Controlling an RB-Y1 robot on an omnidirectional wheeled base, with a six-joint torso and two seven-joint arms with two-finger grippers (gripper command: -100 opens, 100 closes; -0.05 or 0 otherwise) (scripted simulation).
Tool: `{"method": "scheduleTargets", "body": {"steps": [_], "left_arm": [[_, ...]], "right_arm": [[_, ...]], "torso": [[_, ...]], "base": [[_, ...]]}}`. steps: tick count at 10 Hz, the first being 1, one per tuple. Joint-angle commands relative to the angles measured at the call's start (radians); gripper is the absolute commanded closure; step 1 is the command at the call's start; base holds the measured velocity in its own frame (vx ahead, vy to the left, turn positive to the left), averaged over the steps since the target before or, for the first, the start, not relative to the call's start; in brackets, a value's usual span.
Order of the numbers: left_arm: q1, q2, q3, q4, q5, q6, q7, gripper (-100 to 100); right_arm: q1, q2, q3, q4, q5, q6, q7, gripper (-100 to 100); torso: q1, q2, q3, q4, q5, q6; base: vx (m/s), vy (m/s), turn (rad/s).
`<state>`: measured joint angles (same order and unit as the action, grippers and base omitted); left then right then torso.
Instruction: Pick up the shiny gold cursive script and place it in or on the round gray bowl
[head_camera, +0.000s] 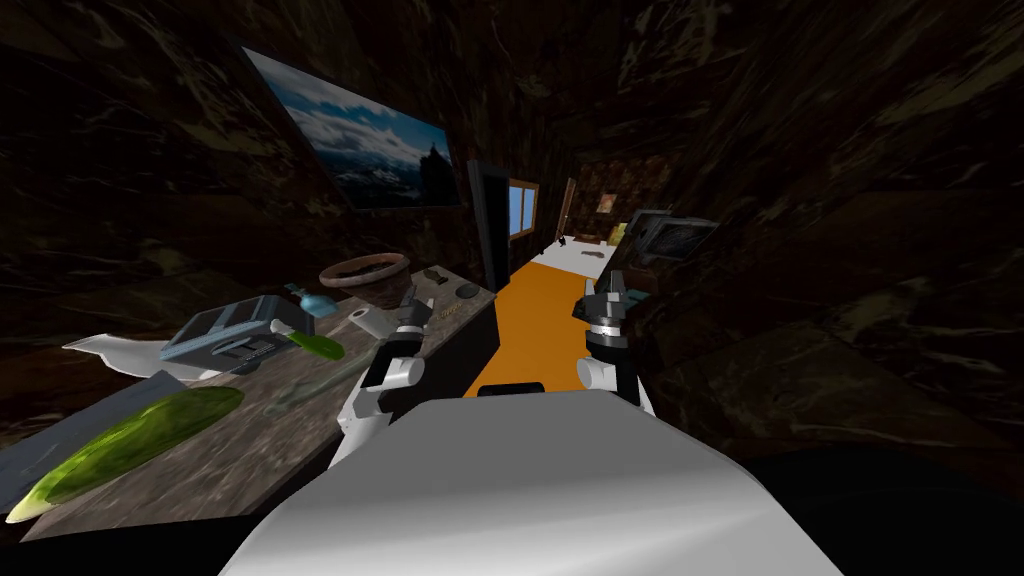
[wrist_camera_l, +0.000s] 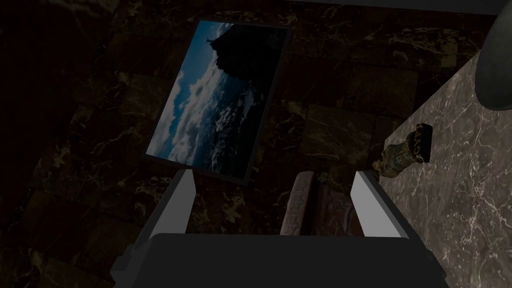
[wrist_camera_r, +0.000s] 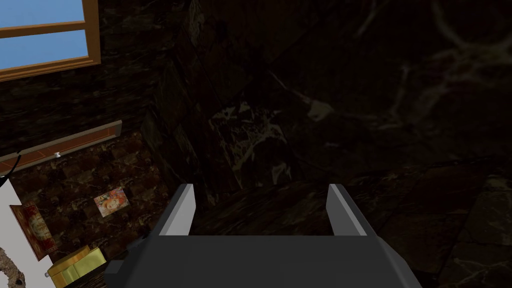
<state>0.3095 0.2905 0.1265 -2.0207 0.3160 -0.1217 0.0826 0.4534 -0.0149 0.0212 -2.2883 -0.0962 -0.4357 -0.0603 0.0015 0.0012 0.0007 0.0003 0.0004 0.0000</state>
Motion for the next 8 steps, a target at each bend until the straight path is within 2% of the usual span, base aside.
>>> {"method": "scheduleTargets", "body": {"steps": [1, 2, 3, 4, 5, 6, 7, 8], "left_arm": [[-0.013, 0.006, 0.005, 0.015, 0.013, 0.034, 0.013, -100], [-0.036, 0.019, 0.016, 0.043, 0.041, 0.07, 0.039, -100], [-0.036, 0.019, 0.016, 0.043, 0.041, 0.082, 0.039, -100], [-0.06, 0.03, 0.026, 0.071, 0.069, 0.122, 0.066, -100], [-0.06, 0.03, 0.026, 0.071, 0.069, 0.131, 0.066, -100], [-0.084, 0.041, 0.034, 0.1, 0.098, 0.168, 0.093, -100], [-0.084, 0.041, 0.034, 0.1, 0.098, 0.183, 0.093, -100], [-0.109, 0.05, 0.042, 0.128, 0.126, 0.217, 0.12, -100]], "right_arm": [[0.0, 0.0, 0.0, 0.0, 0.0, 0.0, 0.0, 0], [0.0, 0.0, 0.0, 0.0, 0.0, 0.0, 0.0, 0], [0.0, 0.0, 0.0, 0.0, 0.0, 0.0, 0.0, 0], [0.0, 0.0, 0.0, 0.0, 0.0, 0.0, 0.0, 0], [0.0, 0.0, 0.0, 0.0, 0.0, 0.0, 0.0, 0], [0.0, 0.0, 0.0, 0.0, 0.0, 0.0, 0.0, 0], [0.0, 0.0, 0.0, 0.0, 0.0, 0.0, 0.0, 0], [0.0, 0.0, 0.0, 0.0, 0.0, 0.0, 0.0, 0]], "torso": [[0.0, 0.0, 0.0, 0.0, 0.0, 0.0], [0.0, 0.0, 0.0, 0.0, 0.0, 0.0], [0.0, 0.0, 0.0, 0.0, 0.0, 0.0], [0.0, -0.001, 0.0, 0.0, 0.0, 0.0], [0.0, 0.0, 0.0, 0.0, 0.0, 0.0], [0.0, -0.001, 0.0, 0.0, 0.0, -0.001], [0.0, -0.001, 0.0, 0.0, 0.0, 0.0], [0.0, -0.001, 0.0, 0.0, 0.0, -0.001]], "base": [[-0.019, 0.012, -0.069], [-0.02, 0.009, -0.115], [-0.018, 0.011, -0.061], [-0.023, 0.016, -0.11], [-0.019, 0.017, -0.061], [-0.019, 0.011, -0.123], [-0.015, 0.014, -0.047], [-0.012, 0.016, -0.075]]}}
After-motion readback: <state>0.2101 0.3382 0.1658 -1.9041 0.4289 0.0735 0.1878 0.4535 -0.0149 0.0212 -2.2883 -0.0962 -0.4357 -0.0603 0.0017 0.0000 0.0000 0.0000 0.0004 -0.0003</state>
